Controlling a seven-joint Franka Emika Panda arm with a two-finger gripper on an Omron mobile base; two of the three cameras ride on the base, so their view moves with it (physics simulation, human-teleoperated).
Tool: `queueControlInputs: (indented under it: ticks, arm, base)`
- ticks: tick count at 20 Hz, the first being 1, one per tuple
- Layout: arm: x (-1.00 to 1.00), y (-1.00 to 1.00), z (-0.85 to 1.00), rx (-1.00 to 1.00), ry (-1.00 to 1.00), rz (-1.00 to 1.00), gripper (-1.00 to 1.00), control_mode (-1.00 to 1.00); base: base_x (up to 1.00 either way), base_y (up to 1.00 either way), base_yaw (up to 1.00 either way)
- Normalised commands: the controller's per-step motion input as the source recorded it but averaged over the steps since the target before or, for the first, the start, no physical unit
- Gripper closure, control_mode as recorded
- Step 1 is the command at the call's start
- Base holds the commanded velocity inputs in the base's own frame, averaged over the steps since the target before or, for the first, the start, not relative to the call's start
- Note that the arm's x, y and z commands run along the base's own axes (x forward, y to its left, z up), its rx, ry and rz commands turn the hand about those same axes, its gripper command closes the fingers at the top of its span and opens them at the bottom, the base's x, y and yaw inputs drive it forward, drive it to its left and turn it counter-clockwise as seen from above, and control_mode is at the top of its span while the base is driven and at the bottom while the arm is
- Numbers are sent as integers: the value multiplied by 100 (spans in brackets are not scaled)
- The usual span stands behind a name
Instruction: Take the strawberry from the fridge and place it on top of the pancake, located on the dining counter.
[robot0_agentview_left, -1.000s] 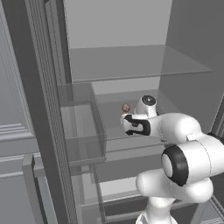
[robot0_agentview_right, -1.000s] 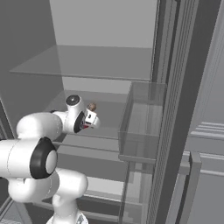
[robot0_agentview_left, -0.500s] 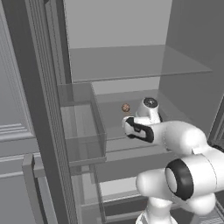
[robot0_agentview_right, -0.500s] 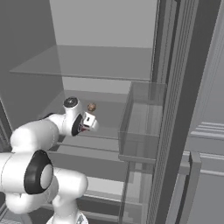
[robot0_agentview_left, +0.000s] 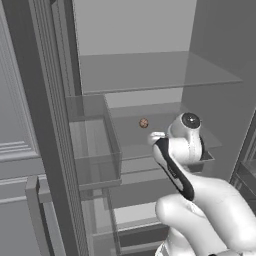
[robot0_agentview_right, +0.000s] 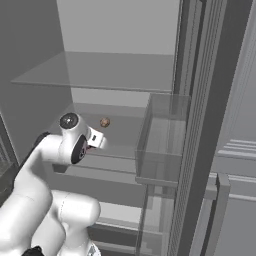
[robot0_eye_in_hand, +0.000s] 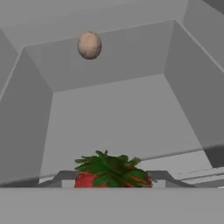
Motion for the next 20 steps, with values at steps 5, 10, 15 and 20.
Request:
queueControlInputs:
  ticks: [5, 10, 15, 20]
  arm:
    - [-88, -5, 89, 1, 0, 0, 100, -100]
    - [-91, 0, 85, 0, 4, 0, 100, -100]
    - [-62, 0, 82, 0, 9, 0, 100, -100]
    - [-19, 8, 2, -4, 8, 0, 100, -100]
  base:
    - [0, 0, 0]
    - [0, 0, 0]
    - [0, 0, 0]
    - [0, 0, 0]
